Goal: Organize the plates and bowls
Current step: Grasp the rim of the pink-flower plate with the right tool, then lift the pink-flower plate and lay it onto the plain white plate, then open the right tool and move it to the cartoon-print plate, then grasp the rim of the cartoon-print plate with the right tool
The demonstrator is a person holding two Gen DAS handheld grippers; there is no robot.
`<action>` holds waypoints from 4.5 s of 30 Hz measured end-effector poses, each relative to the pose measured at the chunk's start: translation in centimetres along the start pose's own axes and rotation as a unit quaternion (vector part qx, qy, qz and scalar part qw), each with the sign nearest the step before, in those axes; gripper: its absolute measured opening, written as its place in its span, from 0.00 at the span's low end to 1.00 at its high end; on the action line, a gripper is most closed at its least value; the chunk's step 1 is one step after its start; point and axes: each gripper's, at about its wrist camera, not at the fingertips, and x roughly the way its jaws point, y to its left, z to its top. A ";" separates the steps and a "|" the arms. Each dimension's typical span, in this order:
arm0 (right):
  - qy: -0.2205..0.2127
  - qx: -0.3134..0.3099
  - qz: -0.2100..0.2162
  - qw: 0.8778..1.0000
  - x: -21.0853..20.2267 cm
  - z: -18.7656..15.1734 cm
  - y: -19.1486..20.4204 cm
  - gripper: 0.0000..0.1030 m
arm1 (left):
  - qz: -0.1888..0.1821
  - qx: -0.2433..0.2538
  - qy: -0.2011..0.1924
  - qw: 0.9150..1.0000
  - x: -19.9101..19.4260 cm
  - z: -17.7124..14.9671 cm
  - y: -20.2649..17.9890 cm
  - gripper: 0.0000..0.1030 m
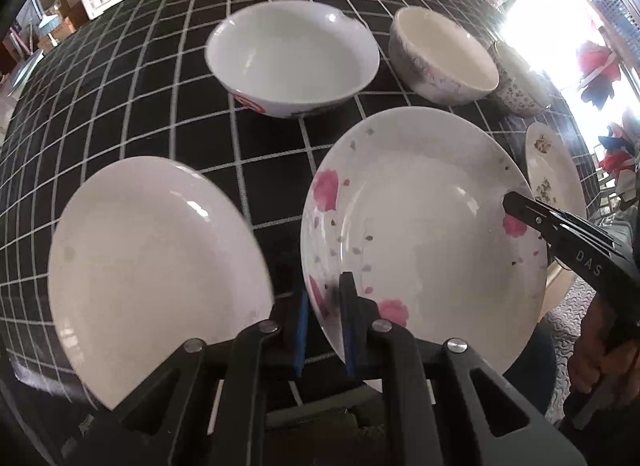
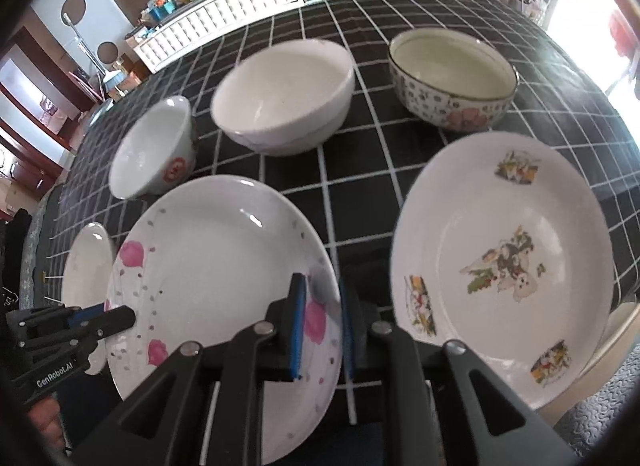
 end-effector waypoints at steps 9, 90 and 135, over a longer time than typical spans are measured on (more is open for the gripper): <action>-0.013 -0.038 0.021 0.999 -1.9 0.0 4.4 0.20 | 0.007 -0.042 -0.024 0.999 -4.2 -2.7 3.9 0.12; -0.033 -0.141 0.031 0.989 -3.6 -1.5 17.4 0.21 | 0.068 -0.103 -0.107 0.987 -11.8 -7.0 11.9 0.11; -0.095 0.023 -0.061 0.993 -12.2 -0.4 -10.0 0.38 | -0.030 0.095 -0.094 0.991 -6.6 2.6 -16.8 0.13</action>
